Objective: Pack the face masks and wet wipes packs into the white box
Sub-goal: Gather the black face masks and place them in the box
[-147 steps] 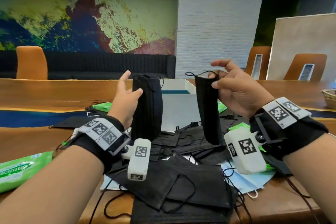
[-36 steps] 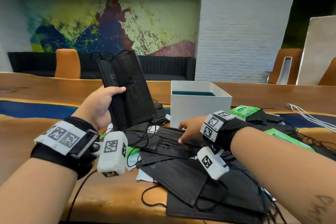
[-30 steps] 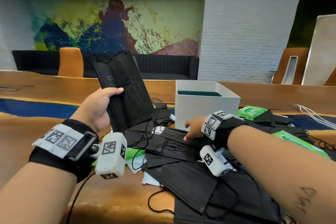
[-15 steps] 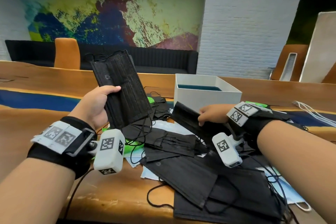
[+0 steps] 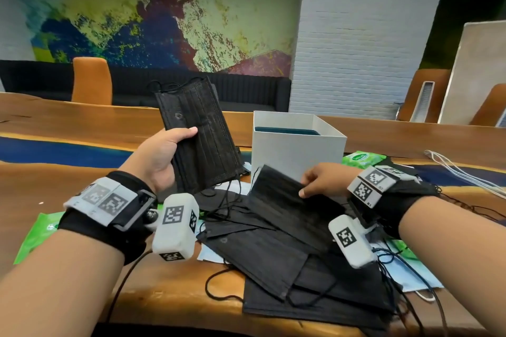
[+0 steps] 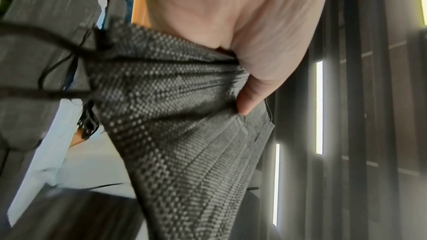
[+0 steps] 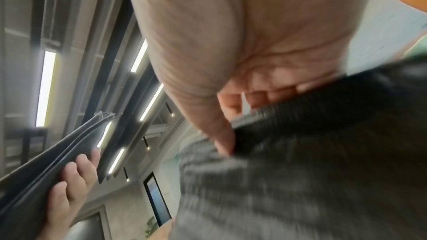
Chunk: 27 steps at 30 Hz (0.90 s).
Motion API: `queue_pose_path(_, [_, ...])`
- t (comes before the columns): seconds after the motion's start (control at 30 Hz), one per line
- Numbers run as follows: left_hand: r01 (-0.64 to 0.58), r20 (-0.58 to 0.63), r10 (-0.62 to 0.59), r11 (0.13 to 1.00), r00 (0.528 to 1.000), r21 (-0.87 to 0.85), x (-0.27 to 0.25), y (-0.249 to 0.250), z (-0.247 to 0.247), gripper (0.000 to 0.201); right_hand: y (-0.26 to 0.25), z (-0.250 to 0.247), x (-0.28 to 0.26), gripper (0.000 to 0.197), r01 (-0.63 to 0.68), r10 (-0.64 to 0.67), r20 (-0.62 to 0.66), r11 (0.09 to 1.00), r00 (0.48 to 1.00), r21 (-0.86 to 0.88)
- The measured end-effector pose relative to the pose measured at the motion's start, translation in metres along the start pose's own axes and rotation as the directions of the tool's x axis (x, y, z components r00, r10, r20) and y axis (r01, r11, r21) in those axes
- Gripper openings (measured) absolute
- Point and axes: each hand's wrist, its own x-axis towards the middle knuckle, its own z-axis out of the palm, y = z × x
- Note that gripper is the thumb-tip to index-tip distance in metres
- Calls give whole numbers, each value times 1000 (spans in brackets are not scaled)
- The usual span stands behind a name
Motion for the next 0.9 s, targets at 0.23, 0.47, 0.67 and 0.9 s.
queue_pose_path(0.23, [-3,130,-11,995,991,103,1,-23,36,27,-16,-15,-4,23,191,68,-295,621,953,760])
queue_pose_path(0.47, [53,15,-54,996,998,72,11,-33,36,19,-31,-45,-40,27,431,-65,-426,143,902,891])
queue_pose_path(0.67, [160,48,-163,985,985,68,7,-39,47,34,-61,-19,-38,19,345,-172,-320,140,932,928])
queue_pose_path(0.9, [204,219,-210,978,953,50,1,-44,57,52,-80,22,-12,19,247,-79,-235,232,969,941])
